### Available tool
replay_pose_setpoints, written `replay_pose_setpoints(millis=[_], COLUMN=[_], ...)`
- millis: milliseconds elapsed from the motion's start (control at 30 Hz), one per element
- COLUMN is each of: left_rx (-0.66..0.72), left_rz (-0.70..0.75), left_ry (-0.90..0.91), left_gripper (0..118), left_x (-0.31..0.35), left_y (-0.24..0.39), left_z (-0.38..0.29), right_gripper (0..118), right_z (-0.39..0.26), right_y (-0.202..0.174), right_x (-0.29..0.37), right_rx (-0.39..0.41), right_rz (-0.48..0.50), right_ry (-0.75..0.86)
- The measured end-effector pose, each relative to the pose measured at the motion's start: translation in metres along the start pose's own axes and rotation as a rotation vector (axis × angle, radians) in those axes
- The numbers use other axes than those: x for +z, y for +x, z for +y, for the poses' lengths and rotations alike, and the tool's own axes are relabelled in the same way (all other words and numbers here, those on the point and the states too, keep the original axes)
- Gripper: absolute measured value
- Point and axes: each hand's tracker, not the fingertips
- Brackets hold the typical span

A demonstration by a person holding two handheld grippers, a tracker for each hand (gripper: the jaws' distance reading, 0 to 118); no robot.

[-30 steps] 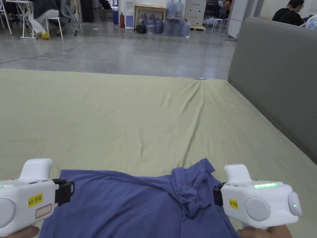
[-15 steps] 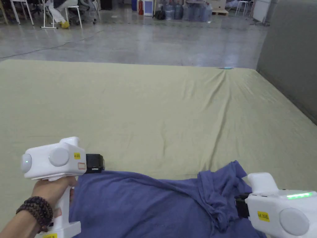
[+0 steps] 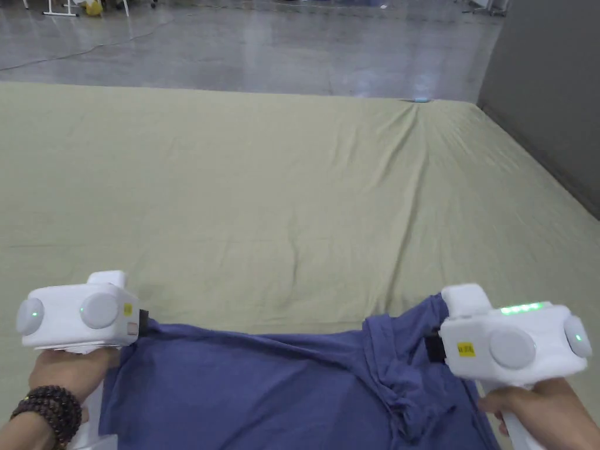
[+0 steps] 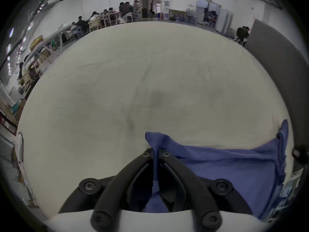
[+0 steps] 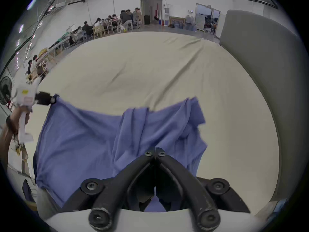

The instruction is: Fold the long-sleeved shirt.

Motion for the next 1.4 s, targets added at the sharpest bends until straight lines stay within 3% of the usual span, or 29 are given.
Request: replay_pose_setpoints(millis=[133,167,200,233,267,467,567,667,733,867,1100,1300,1400], left_rx=[-0.048,-0.051,-0.050,-0.048,-0.045,-0.029,-0.026,-0.017,-0.021,0.004,-0.041,-0.046,-0.059], left_rz=[-0.026,-0.028,-0.028,-0.030,-0.031,-0.035,-0.032,-0.040,-0.051,-0.078,-0.146,-0.181,-0.181], left_ry=[0.064,0.065,0.067,0.070,0.071,0.065,0.059,0.057,0.059,0.093,0.215,0.201,0.117], left_gripper=[0,0,0,0,0,0,0,0,0,0,0,0,0], left_x=[0.034,0.038,0.042,0.043,0.046,0.046,0.045,0.045,0.045,0.067,0.160,0.214,0.218], left_y=[0.003,0.002,0.001,0.000,0.000,0.001,0.001,0.002,0.003,-0.003,-0.029,-0.048,-0.050], left_z=[0.003,0.004,0.005,0.006,0.005,0.002,0.000,-0.002,-0.004,-0.010,-0.046,-0.116,-0.157], right_gripper=[5,24,65,87,90,87,39,24,10,7,7,7,7], right_z=[0.053,0.065,0.076,0.083,0.090,0.098,0.084,0.068,0.067,0.064,0.018,-0.077,-0.127], right_y=[0.029,0.037,0.048,0.054,0.059,0.060,0.050,0.046,0.051,0.052,0.057,0.049,0.042], right_x=[-0.018,-0.026,-0.035,-0.042,-0.051,-0.101,-0.111,-0.111,-0.106,-0.070,0.055,0.129,0.146], right_rx=[-0.064,-0.107,-0.153,-0.171,-0.175,-0.132,-0.132,-0.129,-0.172,-0.195,-0.176,-0.139,-0.094], right_rz=[-0.024,-0.025,-0.033,-0.050,-0.039,-0.031,-0.032,-0.003,0.011,-0.002,0.113,0.130,0.152], right_ry=[0.035,0.025,0.006,-0.013,-0.052,-0.286,-0.361,-0.344,-0.318,-0.202,0.029,0.072,0.019])
